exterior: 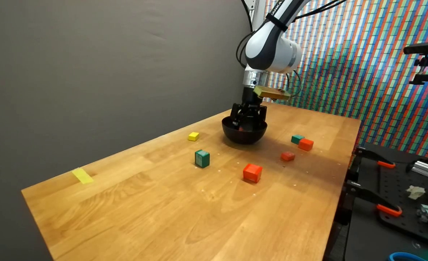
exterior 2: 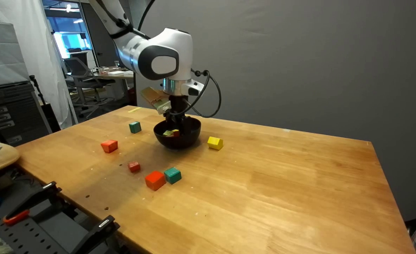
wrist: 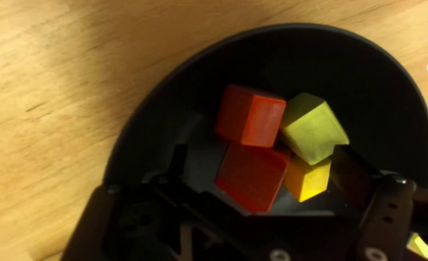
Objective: Take the blocks out of the bowl and put them on the table
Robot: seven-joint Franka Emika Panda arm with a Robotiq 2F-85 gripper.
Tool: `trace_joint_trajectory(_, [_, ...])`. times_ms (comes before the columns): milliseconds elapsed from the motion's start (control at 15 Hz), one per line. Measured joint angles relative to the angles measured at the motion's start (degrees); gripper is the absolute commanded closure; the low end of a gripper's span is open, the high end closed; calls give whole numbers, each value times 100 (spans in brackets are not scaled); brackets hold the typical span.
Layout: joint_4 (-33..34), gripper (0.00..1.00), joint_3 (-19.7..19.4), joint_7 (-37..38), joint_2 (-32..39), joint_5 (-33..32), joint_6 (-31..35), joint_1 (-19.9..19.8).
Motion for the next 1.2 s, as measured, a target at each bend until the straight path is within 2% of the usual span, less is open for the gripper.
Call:
trace_joint_trajectory(533, [587, 18, -312, 494, 425, -559, -278, 304])
trace_joint_trajectory(667, [667, 29, -416, 604, 487, -761, -301, 414])
trace_joint_trajectory(733, [696, 43, -455, 645, 512, -849, -302, 463])
trace_joint_trajectory(1000, [779, 74, -547, 716, 561, -1138, -306, 607])
trace_joint_trajectory(1200, [833, 86, -555, 722, 550, -1205, -349, 627])
